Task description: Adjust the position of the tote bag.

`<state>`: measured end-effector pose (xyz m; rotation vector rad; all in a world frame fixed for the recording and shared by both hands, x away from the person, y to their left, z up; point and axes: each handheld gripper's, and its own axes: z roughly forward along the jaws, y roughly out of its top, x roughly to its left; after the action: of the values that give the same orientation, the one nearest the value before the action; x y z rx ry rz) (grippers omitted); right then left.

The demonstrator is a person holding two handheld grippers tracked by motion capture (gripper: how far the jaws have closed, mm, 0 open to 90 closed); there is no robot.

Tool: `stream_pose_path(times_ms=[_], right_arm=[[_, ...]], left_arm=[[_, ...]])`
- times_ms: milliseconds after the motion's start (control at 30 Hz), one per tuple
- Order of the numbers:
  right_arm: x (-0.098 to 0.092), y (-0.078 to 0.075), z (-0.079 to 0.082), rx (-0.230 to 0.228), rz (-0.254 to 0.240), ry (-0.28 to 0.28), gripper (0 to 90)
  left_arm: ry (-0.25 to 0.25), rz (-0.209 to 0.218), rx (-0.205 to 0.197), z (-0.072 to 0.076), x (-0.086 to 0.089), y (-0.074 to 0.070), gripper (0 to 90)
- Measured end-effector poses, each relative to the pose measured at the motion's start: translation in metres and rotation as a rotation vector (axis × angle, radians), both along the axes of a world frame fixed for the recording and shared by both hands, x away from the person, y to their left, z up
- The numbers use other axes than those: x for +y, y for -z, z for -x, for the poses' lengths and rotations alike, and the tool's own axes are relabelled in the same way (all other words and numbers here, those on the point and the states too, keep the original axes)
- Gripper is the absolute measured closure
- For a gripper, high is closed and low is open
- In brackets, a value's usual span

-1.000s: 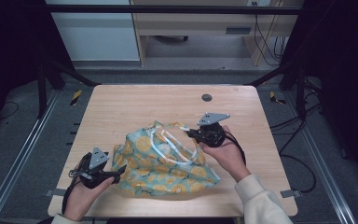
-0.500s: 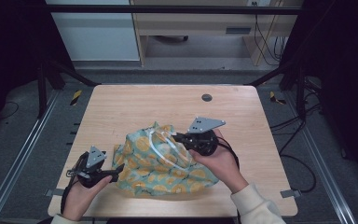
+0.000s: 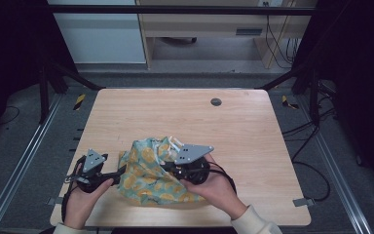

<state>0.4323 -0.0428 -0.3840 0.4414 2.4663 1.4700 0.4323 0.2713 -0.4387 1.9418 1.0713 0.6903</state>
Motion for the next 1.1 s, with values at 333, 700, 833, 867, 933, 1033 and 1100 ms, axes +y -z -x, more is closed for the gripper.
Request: stream_pose_path(times_ms=[333,700,833,867,933,1033,1100], right_arm=[[0.007,0.031,0.016,0.035,0.048,-0.043,89.0],[0.009,0.056,0.020,0.073,0.087,-0.063,87.1],[0.009,0.059,0.022,0.081,0.088,-0.067,86.3],[0.008,0.059,0.022,0.084,0.088,-0.066,86.2],[0.008,0.060,0.023,0.088,0.088,-0.064,86.0],[0.008,0.061,0.022,0.089,0.086,-0.062,85.6],[0.007,0.062,0.022,0.092,0.089,-0.059,85.1]], left_arm=[[0.105,0.041,-0.020,-0.002,-0.027,-0.037,21.2],[0.264,0.018,0.007,-0.016,-0.086,-0.053,21.0],[0.294,-0.025,0.026,-0.017,-0.093,-0.043,31.9],[0.300,-0.017,0.026,-0.016,-0.092,-0.040,38.4],[0.290,-0.023,0.024,-0.014,-0.090,-0.036,50.3],[0.288,-0.025,-0.003,-0.009,-0.083,-0.033,67.3],[0.288,-0.010,-0.020,-0.005,-0.078,-0.033,76.9]])
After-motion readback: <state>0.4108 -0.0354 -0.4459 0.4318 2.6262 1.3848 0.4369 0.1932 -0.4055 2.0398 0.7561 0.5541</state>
